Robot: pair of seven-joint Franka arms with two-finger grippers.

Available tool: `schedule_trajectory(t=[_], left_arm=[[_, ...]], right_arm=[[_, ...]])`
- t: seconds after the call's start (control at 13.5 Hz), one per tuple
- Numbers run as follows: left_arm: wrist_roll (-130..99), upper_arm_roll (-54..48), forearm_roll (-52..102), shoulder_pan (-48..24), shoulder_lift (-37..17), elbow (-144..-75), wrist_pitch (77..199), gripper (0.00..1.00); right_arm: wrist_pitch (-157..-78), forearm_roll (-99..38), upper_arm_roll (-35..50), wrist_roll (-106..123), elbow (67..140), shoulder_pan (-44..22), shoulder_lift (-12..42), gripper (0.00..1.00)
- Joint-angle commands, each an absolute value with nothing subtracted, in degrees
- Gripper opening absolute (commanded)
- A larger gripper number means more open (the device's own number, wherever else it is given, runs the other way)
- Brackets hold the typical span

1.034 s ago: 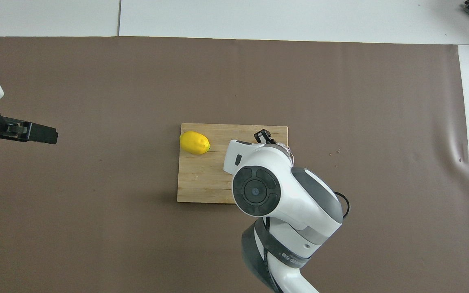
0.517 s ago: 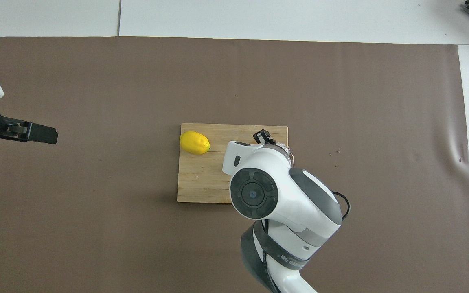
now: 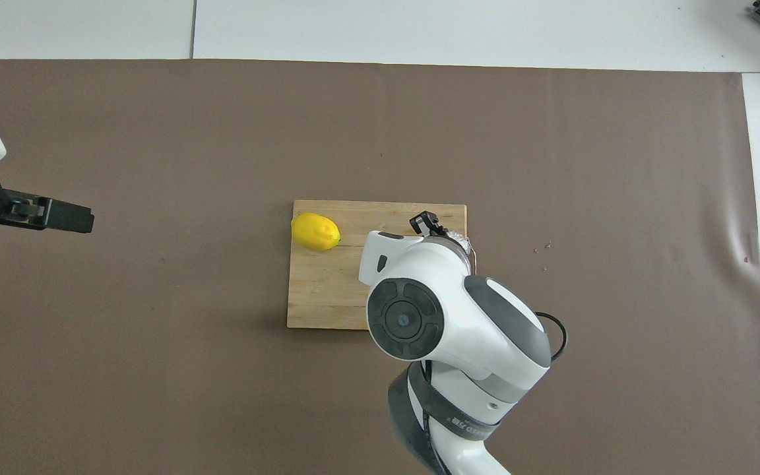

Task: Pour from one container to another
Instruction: 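Hold the white cup tilted over the jigger with the right gripper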

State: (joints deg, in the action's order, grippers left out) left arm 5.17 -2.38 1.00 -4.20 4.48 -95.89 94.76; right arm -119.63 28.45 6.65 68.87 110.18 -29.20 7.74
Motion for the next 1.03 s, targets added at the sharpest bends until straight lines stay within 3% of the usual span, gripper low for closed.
schedule_trajectory(t=[0.0, 0.96], left_arm=[[5.8, -2.72, 0.53, -3.69, 5.27, -96.59, 94.39, 1.0], [5.8, -2.72, 0.53, -3.69, 5.27, -96.59, 94.39, 1.0]], right_arm=[[-118.48, 30.15, 7.12, 66.97, 110.04, -29.27, 7.12, 0.17], [-119.0, 32.87, 7.21, 63.55, 110.04, -29.71, 7.38, 0.17]])
